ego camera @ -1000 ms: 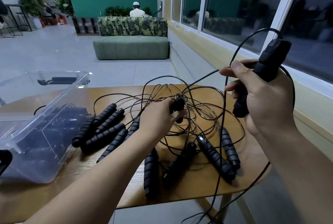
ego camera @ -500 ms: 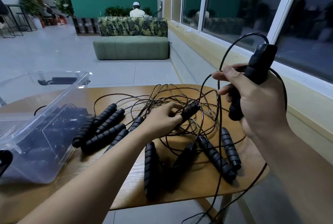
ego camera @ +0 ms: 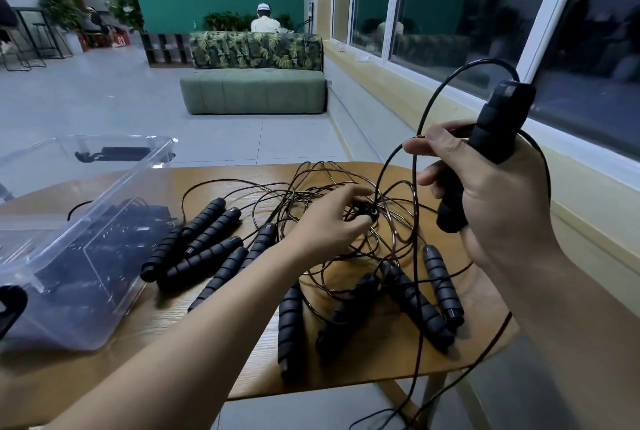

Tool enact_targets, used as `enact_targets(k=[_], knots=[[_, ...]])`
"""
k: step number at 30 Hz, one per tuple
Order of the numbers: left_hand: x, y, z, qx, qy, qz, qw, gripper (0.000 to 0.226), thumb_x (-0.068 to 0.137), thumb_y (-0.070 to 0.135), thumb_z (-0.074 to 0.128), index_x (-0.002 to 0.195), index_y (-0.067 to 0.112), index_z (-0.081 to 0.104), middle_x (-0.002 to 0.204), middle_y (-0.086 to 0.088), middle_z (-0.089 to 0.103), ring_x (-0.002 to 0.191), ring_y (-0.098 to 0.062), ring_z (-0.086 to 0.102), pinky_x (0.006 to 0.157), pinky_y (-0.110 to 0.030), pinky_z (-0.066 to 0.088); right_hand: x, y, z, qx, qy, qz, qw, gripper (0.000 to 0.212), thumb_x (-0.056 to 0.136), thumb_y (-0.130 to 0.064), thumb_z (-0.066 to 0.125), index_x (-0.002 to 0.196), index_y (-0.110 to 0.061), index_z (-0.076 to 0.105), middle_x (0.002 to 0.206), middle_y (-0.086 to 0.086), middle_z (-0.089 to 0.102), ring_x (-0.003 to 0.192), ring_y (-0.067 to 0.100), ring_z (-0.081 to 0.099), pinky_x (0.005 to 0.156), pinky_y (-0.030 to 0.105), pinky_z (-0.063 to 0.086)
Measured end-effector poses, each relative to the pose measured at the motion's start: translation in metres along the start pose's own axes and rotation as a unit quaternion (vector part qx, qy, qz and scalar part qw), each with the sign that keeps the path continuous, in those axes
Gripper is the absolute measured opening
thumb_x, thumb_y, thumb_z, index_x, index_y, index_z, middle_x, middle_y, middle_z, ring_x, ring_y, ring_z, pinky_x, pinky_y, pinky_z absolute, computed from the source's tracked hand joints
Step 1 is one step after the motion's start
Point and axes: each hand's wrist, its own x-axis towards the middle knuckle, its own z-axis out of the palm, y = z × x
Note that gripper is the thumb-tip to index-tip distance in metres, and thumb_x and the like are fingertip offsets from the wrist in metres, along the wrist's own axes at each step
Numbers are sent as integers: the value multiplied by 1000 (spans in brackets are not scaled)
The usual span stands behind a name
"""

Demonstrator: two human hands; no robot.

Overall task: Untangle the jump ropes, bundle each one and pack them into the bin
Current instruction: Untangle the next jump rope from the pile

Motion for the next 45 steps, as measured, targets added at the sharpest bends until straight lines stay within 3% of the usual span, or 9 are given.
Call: enact_targets(k=[8, 11, 14, 18, 24, 29, 40, 42, 45], knots=[[2, -5, -9, -20, 93, -14, 995, 40, 82, 35, 89, 86, 25, 51, 70, 12, 52, 59, 0, 43, 55, -15, 35, 4, 1, -5, 0, 25, 9, 1000, 7, 103, -15, 71, 103, -8, 71, 95, 15, 82, 63, 22, 69, 57, 30, 49], [-3, -2, -15, -84, 30, -27, 996, 38, 82, 37, 89, 107, 33, 60, 74, 9, 61, 62, 2, 53, 59, -15, 41, 5, 2, -6, -1, 36, 7, 999, 8, 103, -15, 72, 103, -7, 70, 95, 14, 82, 62, 21, 69, 57, 29, 49], [-9, 2, -20, -104, -33, -43, 993, 35, 93, 36, 71, 126, 41, 60, 85, 2, 74, 77, -11, 67, 77, -36, 56, 7, 2, -6, -1, 43, 6, 999, 9, 103, -15, 72, 102, -6, 71, 94, 13, 82, 62, 21, 68, 57, 29, 48], [-12, -1, -21, -175, -44, -89, 980, 31, 107, 15, 48, 123, 26, 72, 89, -5, 77, 88, -26, 77, 90, -49, 63, 7, 4, -6, 3, 47, 9, 999, 14, 103, -15, 72, 108, -2, 70, 95, 13, 82, 63, 21, 69, 57, 29, 48], [-8, -12, -15, 84, -111, -35, 990, 44, 93, 31, 76, 134, 47, 67, 91, 16, 69, 81, 0, 63, 71, -18, 47, 6, 3, -3, 9, 40, 10, 999, 12, 103, -14, 71, 107, -3, 69, 95, 14, 82, 62, 22, 69, 57, 30, 49], [-2, -17, 0, 155, -40, 8, 987, 41, 85, 39, 85, 123, 34, 70, 108, 11, 59, 105, -19, 62, 83, -31, 48, 5, 2, -3, 5, 34, 7, 999, 11, 103, -15, 71, 106, -5, 70, 97, 13, 82, 63, 21, 69, 57, 30, 49], [2, 1, -23, 1, 161, -14, 987, 22, 103, 41, 62, 109, 30, 43, 93, 6, 67, 78, -14, 64, 70, -40, 57, 6, 3, -8, 18, 55, 33, 998, 12, 102, -20, 72, 107, -8, 70, 99, 13, 82, 59, 18, 66, 52, 26, 45], [1, 6, -29, 2, 167, -5, 986, 26, 104, 42, 62, 110, 33, 38, 92, 10, 62, 76, -5, 59, 69, -22, 53, 7, 3, -8, 20, 62, 37, 997, 11, 102, -20, 72, 106, -9, 71, 99, 13, 82, 58, 18, 65, 52, 26, 45], [-5, 13, -41, 53, 164, -6, 985, 41, 101, 39, 68, 123, 30, 36, 105, 0, 63, 86, -23, 62, 72, -35, 49, 7, 3, -9, 20, 74, 57, 995, 11, 103, -22, 72, 104, -11, 73, 96, 11, 82, 56, 17, 64, 51, 25, 44]])
